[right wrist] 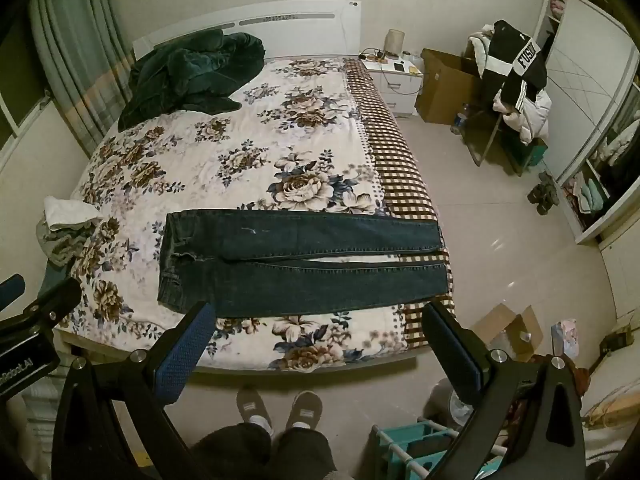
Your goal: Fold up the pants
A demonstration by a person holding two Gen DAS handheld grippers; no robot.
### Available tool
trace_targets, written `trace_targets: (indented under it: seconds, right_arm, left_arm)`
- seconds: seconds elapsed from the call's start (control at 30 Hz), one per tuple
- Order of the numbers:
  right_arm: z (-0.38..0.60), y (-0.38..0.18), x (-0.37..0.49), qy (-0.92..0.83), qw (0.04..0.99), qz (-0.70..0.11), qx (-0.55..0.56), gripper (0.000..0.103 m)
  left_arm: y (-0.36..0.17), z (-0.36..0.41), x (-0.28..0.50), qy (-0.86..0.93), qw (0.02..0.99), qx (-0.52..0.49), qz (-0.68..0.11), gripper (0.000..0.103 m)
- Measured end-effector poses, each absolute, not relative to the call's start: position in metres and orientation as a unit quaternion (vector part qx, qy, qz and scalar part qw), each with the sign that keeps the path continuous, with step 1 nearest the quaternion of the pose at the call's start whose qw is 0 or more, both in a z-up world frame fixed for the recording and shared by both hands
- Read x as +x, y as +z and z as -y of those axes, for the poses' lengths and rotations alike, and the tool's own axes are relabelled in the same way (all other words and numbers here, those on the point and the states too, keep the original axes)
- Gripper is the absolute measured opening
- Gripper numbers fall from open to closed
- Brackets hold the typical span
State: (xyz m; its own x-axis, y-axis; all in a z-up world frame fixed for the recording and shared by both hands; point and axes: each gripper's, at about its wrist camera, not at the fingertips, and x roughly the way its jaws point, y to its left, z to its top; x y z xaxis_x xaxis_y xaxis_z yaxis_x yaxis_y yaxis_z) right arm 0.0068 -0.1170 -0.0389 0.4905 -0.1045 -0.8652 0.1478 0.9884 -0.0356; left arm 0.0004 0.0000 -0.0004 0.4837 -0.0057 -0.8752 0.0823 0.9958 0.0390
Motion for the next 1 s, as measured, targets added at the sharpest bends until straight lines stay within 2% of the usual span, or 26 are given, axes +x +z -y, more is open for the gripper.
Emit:
trace_targets:
  seconds: [0.53, 1.0]
  right_arm:
    - [0.118, -0.04, 0.008, -0.073, 0.863, -0.499, 0.026, 0.103]
    - [0.112, -0.012, 0.014, -0.072, 0.864, -0.497, 0.024, 0.103]
  left_arm:
    - [0.0, 0.0, 0.0, -0.024, 0.863, 0.037, -0.503, 0.103]
    - [0.0, 0.001, -0.001, -0.023, 0.865, 0.039, -0.5, 0.103]
